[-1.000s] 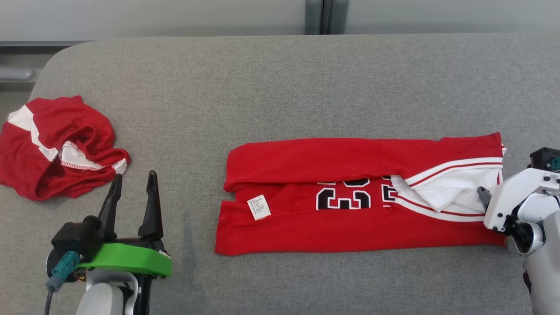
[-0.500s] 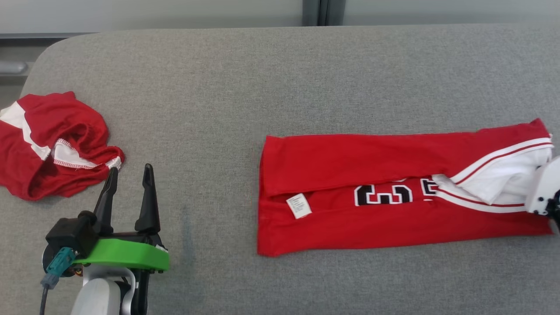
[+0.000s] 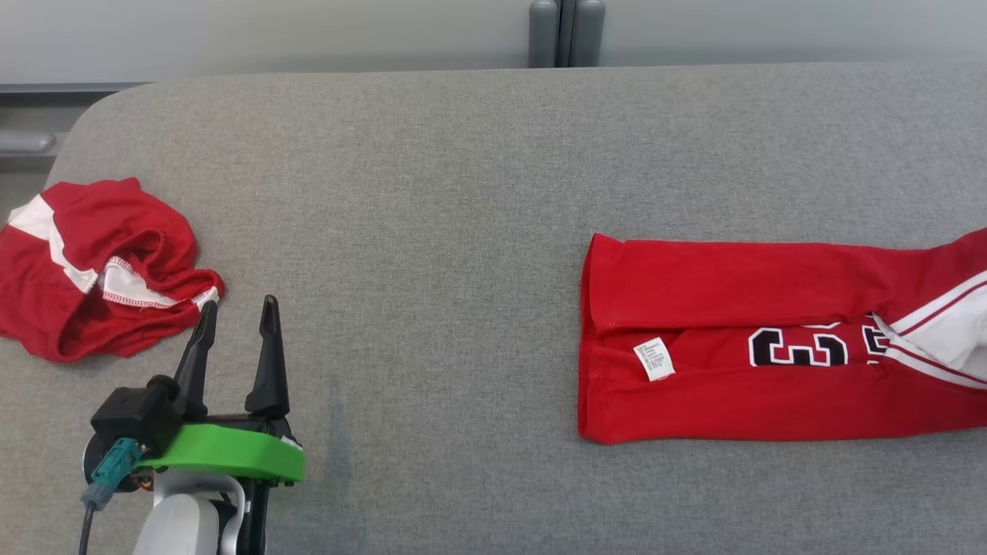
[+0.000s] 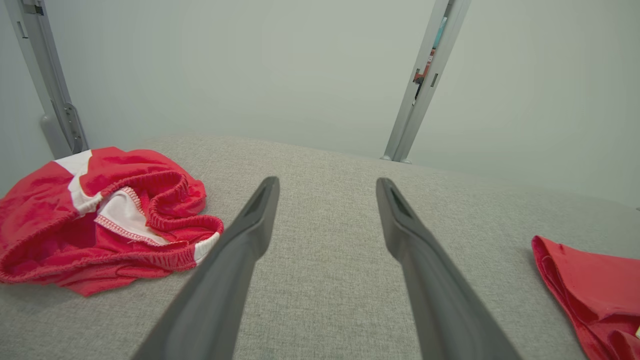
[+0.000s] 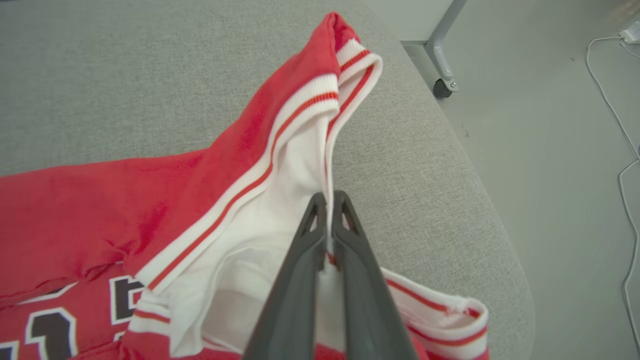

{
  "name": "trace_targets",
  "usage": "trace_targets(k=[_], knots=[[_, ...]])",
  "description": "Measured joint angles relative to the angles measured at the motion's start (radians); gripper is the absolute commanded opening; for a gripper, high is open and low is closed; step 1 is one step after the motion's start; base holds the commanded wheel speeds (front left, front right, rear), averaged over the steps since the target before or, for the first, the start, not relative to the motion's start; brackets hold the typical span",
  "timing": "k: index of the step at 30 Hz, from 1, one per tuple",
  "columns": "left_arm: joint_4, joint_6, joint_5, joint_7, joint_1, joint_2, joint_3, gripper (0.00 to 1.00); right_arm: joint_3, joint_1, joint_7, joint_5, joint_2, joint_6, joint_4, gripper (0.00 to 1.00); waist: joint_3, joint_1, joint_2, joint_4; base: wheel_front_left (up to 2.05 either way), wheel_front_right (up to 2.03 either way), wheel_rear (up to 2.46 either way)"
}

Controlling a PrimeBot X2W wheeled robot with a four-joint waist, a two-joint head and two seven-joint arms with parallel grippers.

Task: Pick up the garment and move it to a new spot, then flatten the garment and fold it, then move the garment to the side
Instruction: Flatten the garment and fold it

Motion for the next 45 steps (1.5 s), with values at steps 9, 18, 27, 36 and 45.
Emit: trace_targets(k=[9,18,27,36,45], knots=[[-0.001,0.0,-0.001,0.0,0.018,-0.01,0.011,1.0,0.357,0.056,0.062,0.093,0.155,0.0,-0.182,0.0,-0.029,0.0,0.0,-0.009,0.0,0.0,0.0],[0.007,0.0,-0.002,0.0,0.026,-0.013,-0.004,1.0,0.545,0.014,0.009,0.147,0.27,0.0,-0.107,0.0,-0.047,0.0001,0.0,0.003,0.0,0.0,0.0],[0.011,0.0,-0.007,0.0,0.031,-0.011,-0.015,1.0,0.578,-0.054,-0.06,0.141,0.323,0.0,0.055,0.0,-0.054,0.0,0.0,0.033,0.0,0.0,0.0],[0.013,0.0,-0.007,0.0,0.039,-0.004,-0.019,1.0,0.642,-0.112,-0.12,0.208,0.329,0.0,0.166,0.0,-0.057,0.0,0.0,0.047,0.0,0.0,0.0],[0.02,0.0,-0.008,0.0,0.033,-0.004,-0.027,1.0,0.725,-0.139,-0.147,0.311,0.33,0.0,0.193,1.0,-0.053,0.0,0.0,0.053,0.0,0.0,0.0]])
